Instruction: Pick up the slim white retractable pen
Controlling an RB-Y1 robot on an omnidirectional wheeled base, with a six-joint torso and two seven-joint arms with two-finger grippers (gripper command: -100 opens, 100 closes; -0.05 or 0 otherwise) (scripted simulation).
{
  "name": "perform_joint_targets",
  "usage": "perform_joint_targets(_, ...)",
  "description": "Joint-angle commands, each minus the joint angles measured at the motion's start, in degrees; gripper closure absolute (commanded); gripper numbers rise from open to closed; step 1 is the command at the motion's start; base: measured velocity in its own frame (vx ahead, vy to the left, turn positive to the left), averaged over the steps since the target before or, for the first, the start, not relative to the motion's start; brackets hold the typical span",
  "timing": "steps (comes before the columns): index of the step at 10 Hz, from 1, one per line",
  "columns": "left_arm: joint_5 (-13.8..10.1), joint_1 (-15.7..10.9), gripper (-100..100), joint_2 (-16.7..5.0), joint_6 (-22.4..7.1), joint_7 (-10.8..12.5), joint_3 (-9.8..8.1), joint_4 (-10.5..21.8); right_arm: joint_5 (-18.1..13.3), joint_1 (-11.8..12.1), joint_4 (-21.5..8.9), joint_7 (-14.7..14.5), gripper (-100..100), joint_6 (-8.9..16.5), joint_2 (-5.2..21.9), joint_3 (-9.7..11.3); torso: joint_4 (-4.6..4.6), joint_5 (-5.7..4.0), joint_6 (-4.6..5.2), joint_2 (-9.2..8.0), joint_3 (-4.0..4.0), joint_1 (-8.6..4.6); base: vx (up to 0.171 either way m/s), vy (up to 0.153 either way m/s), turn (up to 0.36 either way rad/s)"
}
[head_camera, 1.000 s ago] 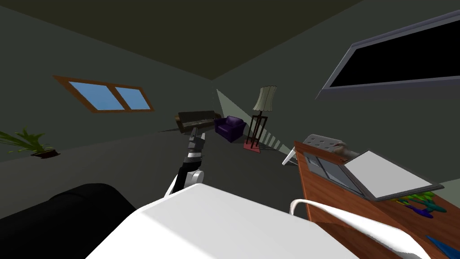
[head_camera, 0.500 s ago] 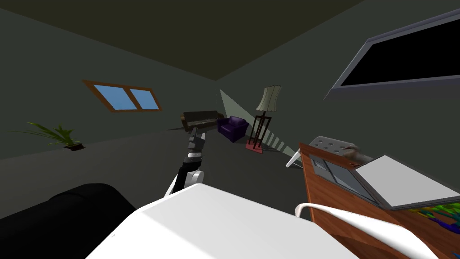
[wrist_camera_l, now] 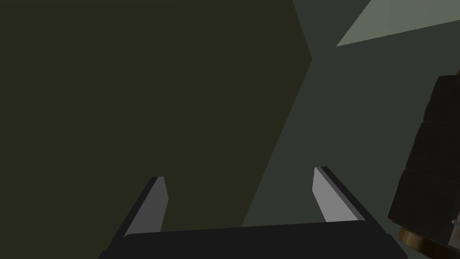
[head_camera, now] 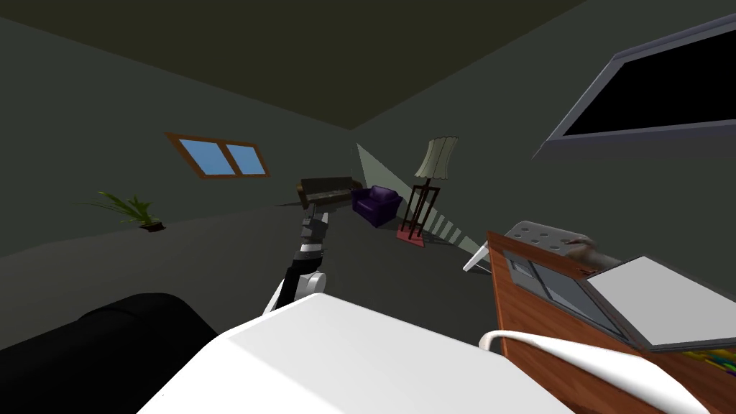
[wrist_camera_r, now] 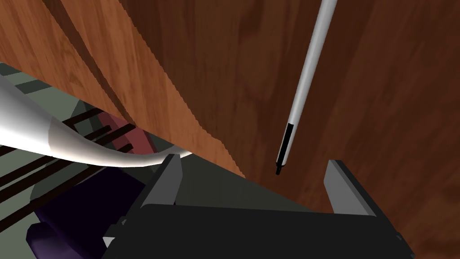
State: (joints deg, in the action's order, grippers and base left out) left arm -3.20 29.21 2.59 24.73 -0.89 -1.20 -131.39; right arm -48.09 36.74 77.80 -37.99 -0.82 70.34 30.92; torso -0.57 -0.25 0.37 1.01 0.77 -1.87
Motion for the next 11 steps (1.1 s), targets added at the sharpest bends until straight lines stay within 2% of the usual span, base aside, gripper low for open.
perform_joint_targets(1,0.0,0.0,0,0.0,0.0,0.0,0.0,0.0,2.86,-0.04,0.08,-0.99,-100,0.95,0.15,0.69,0.0,0.0,0.0,0.0,0.0,0.0,-0.045,-0.001,0.001)
perform_joint_targets(3,0.0,0.01,0,0.0,0.0,0.0,0.0,0.0,6.39,-0.04,0.08,-0.99,-100,0.95,0.15,0.69,-0.03,0.0,0.01,0.17,0.09,0.02,-0.007,0.002,-0.007)
perform_joint_targets(4,0.0,0.01,0,0.0,0.0,0.0,0.0,0.0,8.13,-0.08,0.67,-3.84,-100,3.88,1.71,3.6,-0.05,0.0,0.0,0.25,0.14,0.02,-0.074,0.01,0.358)
perform_joint_targets(5,0.0,-0.01,0,0.0,0.0,0.0,0.01,0.0,9.81,-0.08,0.67,-4.81,-100,4.47,1.71,3.94,-0.02,0.0,-0.09,0.06,0.05,0.0,-0.09,0.002,0.201)
perform_joint_targets(8,0.0,0.01,0,0.0,0.0,0.0,0.0,0.0,15.08,-0.08,0.67,-4.81,-100,4.47,1.71,3.94,-0.03,0.0,0.02,0.19,0.1,0.03,-0.015,0.006,-0.024)
perform_joint_targets(9,0.0,0.01,0,0.0,0.0,0.0,0.0,0.0,16.81,-0.13,1.26,-7.69,-100,7.32,3.27,6.78,-0.05,0.0,0.01,0.26,0.15,0.02,-0.058,0.031,0.377)
perform_joint_targets(11,0.0,0.0,0,0.0,0.0,0.0,0.0,0.0,20.64,-0.13,1.26,-8.62,-100,8.0,3.27,7.19,0.0,0.0,0.02,0.02,0.01,0.02,-0.068,0.004,0.07)
